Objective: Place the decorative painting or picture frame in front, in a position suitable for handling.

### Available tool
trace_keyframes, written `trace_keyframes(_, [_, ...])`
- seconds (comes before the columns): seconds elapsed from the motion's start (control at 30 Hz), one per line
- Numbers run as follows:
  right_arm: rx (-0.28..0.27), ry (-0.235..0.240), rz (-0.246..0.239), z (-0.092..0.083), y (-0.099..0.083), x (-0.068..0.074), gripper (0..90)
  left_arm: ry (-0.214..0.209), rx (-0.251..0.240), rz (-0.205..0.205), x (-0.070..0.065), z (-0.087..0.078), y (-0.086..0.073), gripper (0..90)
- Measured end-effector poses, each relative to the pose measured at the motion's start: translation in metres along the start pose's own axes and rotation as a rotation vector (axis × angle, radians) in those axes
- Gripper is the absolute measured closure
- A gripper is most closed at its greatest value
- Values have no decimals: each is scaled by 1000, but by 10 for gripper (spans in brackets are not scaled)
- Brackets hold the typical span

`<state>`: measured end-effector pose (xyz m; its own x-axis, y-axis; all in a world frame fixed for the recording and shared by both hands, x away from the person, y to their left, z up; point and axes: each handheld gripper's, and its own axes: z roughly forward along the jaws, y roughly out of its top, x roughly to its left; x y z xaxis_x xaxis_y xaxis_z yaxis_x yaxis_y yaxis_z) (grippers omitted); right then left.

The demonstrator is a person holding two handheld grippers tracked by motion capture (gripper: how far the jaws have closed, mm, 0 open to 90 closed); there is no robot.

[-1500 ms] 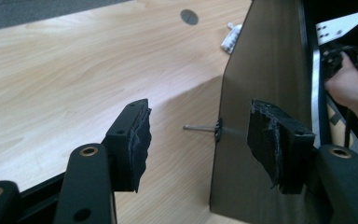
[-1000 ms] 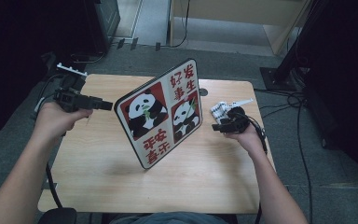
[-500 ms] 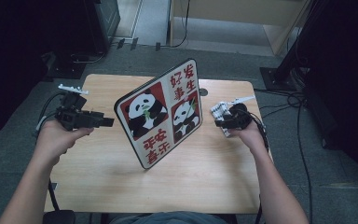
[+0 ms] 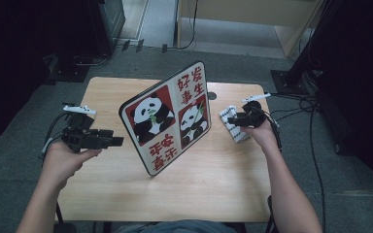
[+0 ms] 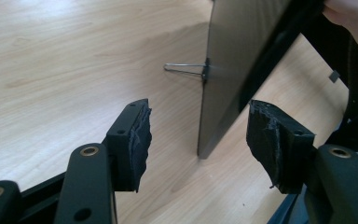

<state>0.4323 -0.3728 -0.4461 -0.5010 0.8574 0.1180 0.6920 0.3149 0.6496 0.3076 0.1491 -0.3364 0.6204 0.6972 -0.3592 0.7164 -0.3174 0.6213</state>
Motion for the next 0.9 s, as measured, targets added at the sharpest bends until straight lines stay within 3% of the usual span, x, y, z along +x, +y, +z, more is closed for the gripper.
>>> trace_keyframes(0.23, [5, -24, 27, 3, 8, -13, 465, -35, -19, 14, -11, 12, -5, 403])
trace_keyframes(0.47, [25, -69, 71, 18, 6, -25, 474, -58, -49, 11, -12, 20, -7, 406])
trace_keyframes(0.57, [37, -63, 87, 25, 4, -25, 474, -64, -57, 6, -11, 22, -8, 408])
trace_keyframes(0.9, [122, -72, 70, 50, -7, -25, 482, -66, -69, -2, -11, 27, -8, 410])
